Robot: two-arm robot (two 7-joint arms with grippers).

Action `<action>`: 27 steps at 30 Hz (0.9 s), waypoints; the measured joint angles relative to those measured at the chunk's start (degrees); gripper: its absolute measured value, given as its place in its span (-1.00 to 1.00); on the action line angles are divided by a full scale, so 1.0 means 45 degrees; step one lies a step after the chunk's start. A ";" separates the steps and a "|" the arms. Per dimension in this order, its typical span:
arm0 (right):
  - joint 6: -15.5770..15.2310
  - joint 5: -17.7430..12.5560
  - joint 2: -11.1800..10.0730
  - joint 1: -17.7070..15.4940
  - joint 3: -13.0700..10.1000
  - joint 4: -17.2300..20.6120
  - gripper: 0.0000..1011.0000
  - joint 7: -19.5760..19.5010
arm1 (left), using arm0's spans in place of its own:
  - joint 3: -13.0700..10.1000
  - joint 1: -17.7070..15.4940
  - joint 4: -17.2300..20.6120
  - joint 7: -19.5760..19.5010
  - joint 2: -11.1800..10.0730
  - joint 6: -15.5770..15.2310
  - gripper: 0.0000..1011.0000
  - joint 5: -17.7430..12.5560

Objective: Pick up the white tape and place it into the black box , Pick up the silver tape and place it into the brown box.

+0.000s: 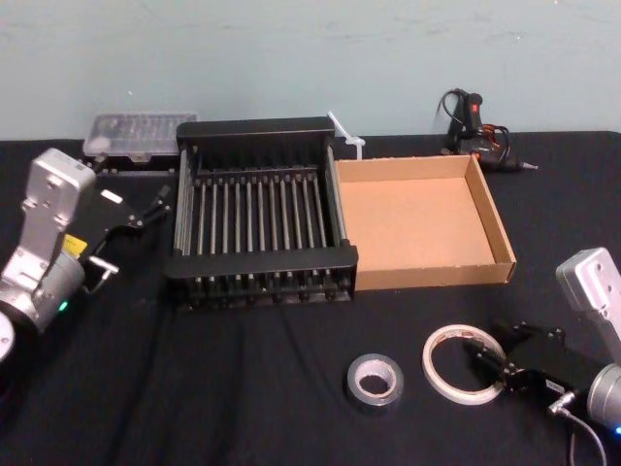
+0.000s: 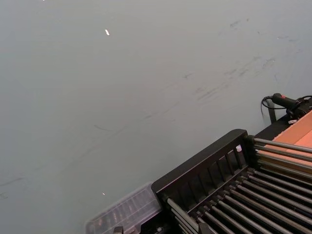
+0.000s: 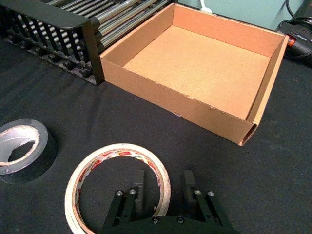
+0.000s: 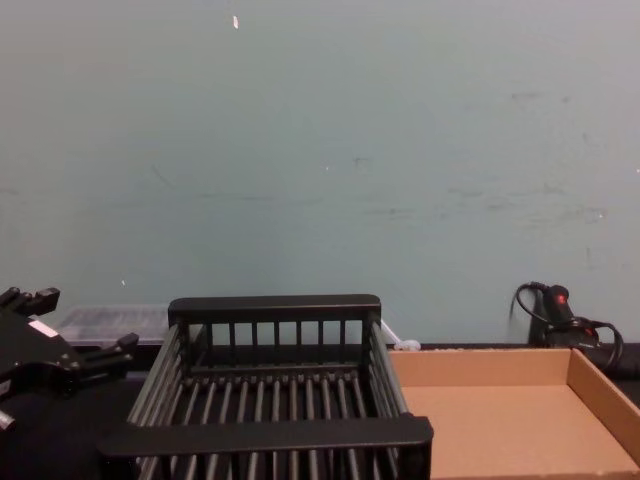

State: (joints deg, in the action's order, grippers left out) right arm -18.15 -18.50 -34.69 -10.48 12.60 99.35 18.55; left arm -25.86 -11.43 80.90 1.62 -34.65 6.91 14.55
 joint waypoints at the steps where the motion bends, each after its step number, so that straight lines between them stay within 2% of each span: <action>1: 0.0000 0.0000 0.0000 0.0000 0.0000 -0.0001 -0.06 -0.0001 | 0.0000 -0.0001 -0.0001 0.0001 0.0000 0.0000 0.98 0.0000; 13: 0.0000 0.0000 0.0000 0.0000 -0.0001 0.0000 -0.80 -0.0002 | 0.0000 -0.0001 -0.0001 0.0000 0.0000 -0.0001 0.98 0.0000; 27: -0.0001 0.0000 0.0000 0.0000 -0.0001 0.0000 -0.84 -0.0002 | 0.0000 0.0000 0.0000 0.0000 0.0000 0.0000 0.98 0.0000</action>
State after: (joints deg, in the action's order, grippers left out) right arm -18.16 -18.50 -34.69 -10.48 12.60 99.35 18.54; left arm -25.86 -11.43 80.90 1.62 -34.64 6.91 14.55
